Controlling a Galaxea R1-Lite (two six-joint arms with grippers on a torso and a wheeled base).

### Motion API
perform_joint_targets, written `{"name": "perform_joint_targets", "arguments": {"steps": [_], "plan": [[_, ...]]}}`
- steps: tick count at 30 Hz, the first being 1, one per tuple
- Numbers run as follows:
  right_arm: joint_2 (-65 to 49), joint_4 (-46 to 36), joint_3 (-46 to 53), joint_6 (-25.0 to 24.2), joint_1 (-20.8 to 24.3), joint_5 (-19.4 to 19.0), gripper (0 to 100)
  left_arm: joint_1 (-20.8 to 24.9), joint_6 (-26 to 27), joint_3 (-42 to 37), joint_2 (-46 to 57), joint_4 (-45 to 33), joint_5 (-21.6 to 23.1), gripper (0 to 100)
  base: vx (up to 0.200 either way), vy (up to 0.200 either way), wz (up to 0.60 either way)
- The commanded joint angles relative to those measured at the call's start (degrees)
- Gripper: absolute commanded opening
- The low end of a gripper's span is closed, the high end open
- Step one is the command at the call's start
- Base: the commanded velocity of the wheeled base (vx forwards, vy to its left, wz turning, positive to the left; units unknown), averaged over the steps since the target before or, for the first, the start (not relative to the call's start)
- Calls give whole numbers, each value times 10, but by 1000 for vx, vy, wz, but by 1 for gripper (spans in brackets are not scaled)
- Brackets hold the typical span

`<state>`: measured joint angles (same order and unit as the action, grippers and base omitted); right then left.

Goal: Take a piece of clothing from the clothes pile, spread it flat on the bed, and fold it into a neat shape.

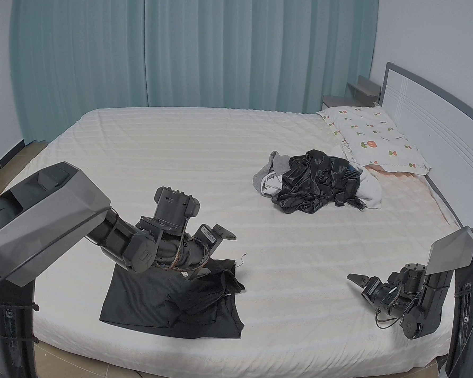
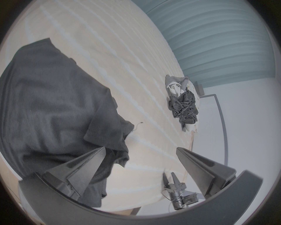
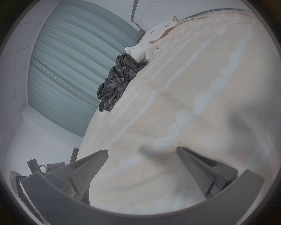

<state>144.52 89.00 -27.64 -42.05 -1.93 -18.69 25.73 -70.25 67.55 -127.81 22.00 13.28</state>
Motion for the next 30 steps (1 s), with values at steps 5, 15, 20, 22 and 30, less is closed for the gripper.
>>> {"name": "perform_joint_targets", "arguments": {"steps": [5,15,20,22,30], "plan": [[1,5,0,-1,0,0,100,-70,2,-124,72,29,46,100,0,0,0],[-2,5,1,-1,0,1,100,-132,2,-249,101,173,57,100,-120,0,0],[-8,5,3,-3,0,2,100,-149,0,-254,114,172,59,100,0,0,0],[-14,5,3,-4,3,2,100,-155,-1,-255,114,172,59,100,0,0,0],[-75,5,36,-10,39,3,100,-191,0,-264,112,183,61,100,0,175,0]]}}
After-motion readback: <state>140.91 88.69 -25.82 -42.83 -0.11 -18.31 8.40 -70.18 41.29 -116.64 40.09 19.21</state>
